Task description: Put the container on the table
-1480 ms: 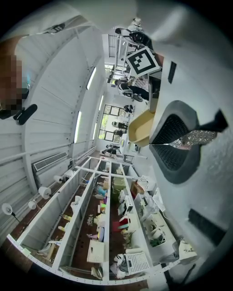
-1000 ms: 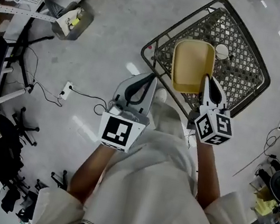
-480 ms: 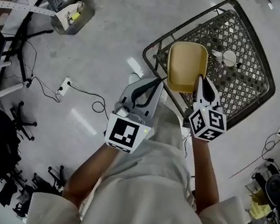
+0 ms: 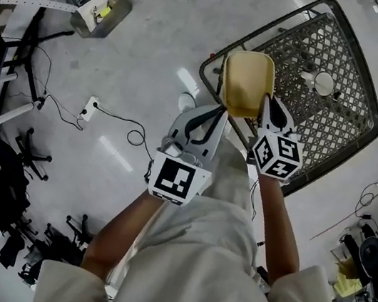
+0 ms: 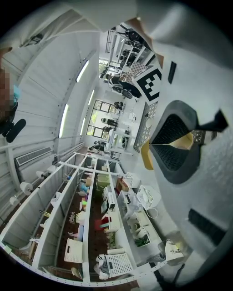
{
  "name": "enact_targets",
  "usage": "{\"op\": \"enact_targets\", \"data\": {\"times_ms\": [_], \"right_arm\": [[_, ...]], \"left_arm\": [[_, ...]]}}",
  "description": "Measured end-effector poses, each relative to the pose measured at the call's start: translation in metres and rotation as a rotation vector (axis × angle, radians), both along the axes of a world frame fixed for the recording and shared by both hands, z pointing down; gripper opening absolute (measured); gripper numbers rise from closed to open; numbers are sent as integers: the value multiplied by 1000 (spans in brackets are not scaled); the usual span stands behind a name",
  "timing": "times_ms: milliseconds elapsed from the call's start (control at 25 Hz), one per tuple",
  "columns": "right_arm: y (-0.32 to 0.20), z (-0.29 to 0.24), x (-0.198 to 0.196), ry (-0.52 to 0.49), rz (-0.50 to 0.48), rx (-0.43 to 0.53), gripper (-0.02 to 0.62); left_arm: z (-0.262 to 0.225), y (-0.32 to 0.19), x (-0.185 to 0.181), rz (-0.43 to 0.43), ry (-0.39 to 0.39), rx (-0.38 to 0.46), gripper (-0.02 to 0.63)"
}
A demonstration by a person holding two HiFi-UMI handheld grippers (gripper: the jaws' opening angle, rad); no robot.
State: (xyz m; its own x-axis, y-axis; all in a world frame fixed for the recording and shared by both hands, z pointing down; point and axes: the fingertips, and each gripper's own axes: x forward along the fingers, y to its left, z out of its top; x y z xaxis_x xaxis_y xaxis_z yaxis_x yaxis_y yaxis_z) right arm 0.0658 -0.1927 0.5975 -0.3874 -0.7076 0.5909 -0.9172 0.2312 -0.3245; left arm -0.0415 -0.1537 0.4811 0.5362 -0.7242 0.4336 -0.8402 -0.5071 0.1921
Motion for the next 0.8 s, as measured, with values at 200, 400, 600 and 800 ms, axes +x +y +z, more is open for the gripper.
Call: {"op": "enact_targets", "data": {"times_ms": [200,400,600,800], "right_arm": [[-2,29,-7,-6,-6,-57,29],[-4,57,-15,0,-9,-96,29],[-3,86,-16,29,-17,-133,29],[-6,105,-20,44,-20,-168,29]], "left_arm": [[16,-1,-4,-16,8,-31,26],[31,5,-6,-10,8,-56,26],[42,10,-5,-10,2,-75,26],[43,10,-11,-29,5,-80,26]]}}
